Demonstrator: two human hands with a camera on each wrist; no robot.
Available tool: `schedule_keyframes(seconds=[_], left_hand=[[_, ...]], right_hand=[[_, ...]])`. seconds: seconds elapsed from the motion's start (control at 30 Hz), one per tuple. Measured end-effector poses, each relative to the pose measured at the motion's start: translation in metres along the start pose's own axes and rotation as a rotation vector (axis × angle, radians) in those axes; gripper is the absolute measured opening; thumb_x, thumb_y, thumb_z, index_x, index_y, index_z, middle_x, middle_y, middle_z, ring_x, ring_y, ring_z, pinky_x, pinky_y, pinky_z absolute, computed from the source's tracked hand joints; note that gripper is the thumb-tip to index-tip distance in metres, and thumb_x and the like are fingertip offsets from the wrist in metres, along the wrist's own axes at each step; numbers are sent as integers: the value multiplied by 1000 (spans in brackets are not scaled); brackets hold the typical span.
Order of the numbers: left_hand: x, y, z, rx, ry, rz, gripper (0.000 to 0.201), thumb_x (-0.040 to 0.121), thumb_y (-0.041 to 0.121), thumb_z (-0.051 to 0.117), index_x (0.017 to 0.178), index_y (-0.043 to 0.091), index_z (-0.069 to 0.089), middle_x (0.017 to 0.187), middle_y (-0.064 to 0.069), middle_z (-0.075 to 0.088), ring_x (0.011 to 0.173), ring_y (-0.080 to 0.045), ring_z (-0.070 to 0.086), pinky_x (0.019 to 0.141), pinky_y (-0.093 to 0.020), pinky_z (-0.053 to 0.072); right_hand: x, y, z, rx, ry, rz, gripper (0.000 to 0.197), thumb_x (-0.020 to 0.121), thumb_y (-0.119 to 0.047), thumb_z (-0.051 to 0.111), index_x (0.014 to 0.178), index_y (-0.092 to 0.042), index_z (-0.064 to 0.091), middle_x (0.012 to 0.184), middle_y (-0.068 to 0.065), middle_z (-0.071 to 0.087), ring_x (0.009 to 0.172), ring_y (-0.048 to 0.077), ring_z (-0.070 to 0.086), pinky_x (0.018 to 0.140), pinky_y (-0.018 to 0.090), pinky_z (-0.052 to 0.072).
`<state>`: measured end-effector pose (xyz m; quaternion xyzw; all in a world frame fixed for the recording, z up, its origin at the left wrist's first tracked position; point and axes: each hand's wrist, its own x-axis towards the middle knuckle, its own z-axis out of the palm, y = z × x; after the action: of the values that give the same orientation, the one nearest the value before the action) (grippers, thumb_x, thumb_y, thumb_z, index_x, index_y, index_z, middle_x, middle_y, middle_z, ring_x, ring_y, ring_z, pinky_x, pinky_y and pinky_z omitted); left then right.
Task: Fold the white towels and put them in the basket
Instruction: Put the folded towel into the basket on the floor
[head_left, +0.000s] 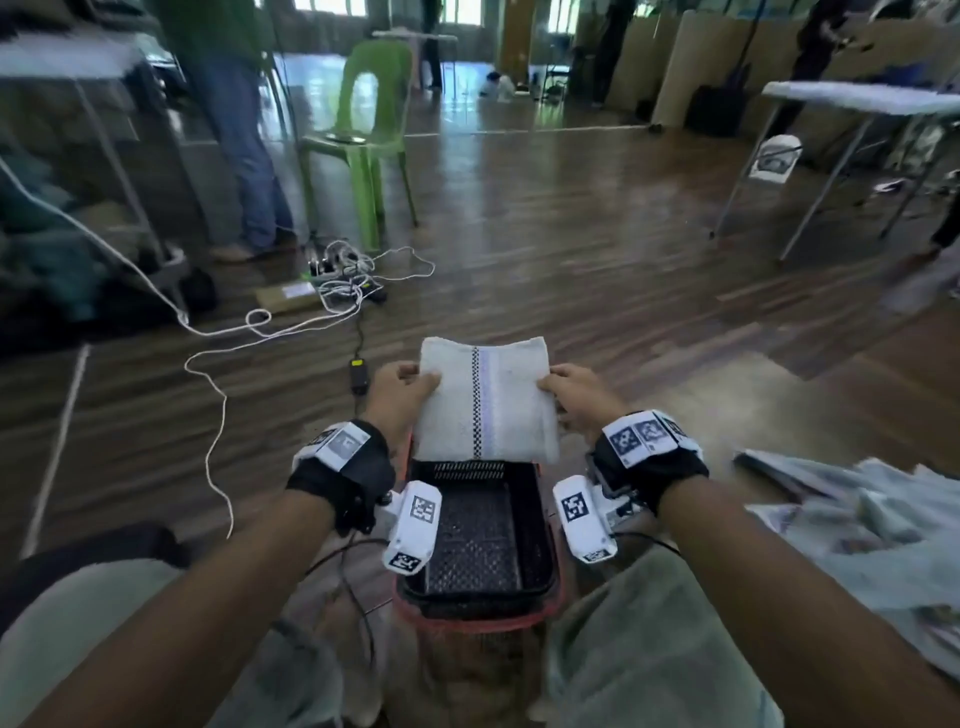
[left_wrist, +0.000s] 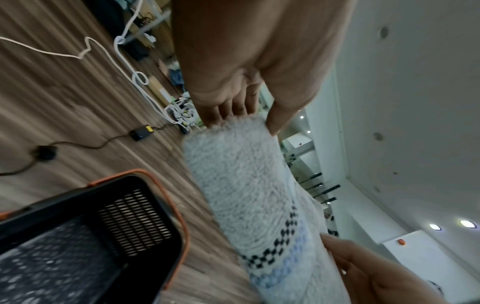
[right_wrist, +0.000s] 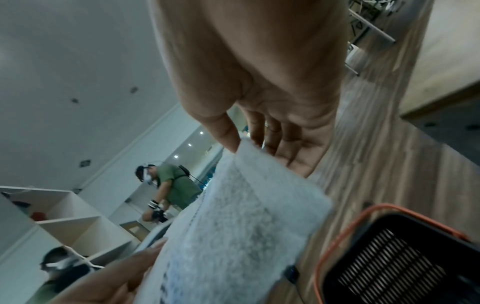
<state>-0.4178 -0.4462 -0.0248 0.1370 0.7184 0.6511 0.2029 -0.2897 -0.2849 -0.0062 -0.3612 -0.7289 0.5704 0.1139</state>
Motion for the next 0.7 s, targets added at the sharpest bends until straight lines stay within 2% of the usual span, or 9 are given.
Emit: schedule_keyframes(seconds=[0.07, 0.13, 0.23, 0.3, 0.4, 0.47, 0.6, 0.7], left_hand=[[19, -31, -4, 31, 18, -60, 25, 88, 4, 59, 111, -4, 56, 85, -6, 60, 65, -10, 53, 41, -10, 43], [38, -66, -3, 76, 24, -131, 20, 88, 3, 58, 107, -2, 58, 84, -7, 62, 64, -12, 54, 46, -11, 45], [68, -123, 5, 113, -3, -249, 26, 83, 7, 60, 108, 1, 60, 97, -13, 65, 81, -23, 61, 72, -28, 51], [86, -163, 13, 165, -12, -323, 34, 74, 16, 60, 107, 6, 63, 99, -12, 67, 88, -26, 63, 85, -38, 53], [113, -227, 31, 248, -31, -415, 46, 63, 26, 52, 103, 10, 66, 98, -12, 71, 89, -29, 67, 86, -46, 54], [124, -258, 44, 311, -29, -467, 47, 63, 26, 49, 104, 10, 65, 102, -11, 70, 92, -30, 66, 88, -44, 54], [146, -304, 68, 411, 52, -535, 33, 84, 10, 49, 115, 3, 59, 116, -13, 64, 105, -29, 60, 90, -30, 46], [167, -342, 80, 421, 96, -593, 37, 88, 7, 47, 124, 1, 52, 125, -15, 59, 114, -29, 55, 92, -26, 41]], right_hand=[[23, 20, 21, 6, -27, 81, 15, 93, -8, 44, 102, -11, 55, 82, 6, 57, 65, 15, 51, 55, 26, 42], [48, 47, 41, -18, -46, 148, 15, 91, -3, 43, 92, -9, 56, 79, 7, 57, 63, 15, 50, 60, 26, 42], [92, 94, 66, -123, -52, 256, 25, 89, 1, 41, 70, -9, 54, 76, 7, 54, 66, 21, 51, 59, 25, 38], [117, 127, 79, -251, -68, 330, 18, 87, -4, 43, 75, -3, 57, 85, 13, 54, 75, 24, 50, 63, 28, 36], [152, 181, 95, -354, -88, 432, 26, 89, -9, 43, 103, 4, 60, 92, 12, 50, 81, 23, 46, 69, 30, 37], [172, 215, 108, -372, -89, 503, 28, 90, -12, 43, 106, 4, 58, 91, 11, 51, 80, 24, 46, 70, 32, 36], [209, 273, 132, -342, -45, 579, 21, 87, -16, 43, 95, -1, 56, 79, 9, 55, 70, 26, 50, 68, 30, 35], [233, 301, 146, -309, -41, 586, 24, 86, -15, 42, 103, -4, 54, 83, 9, 54, 75, 27, 50, 66, 28, 34]])
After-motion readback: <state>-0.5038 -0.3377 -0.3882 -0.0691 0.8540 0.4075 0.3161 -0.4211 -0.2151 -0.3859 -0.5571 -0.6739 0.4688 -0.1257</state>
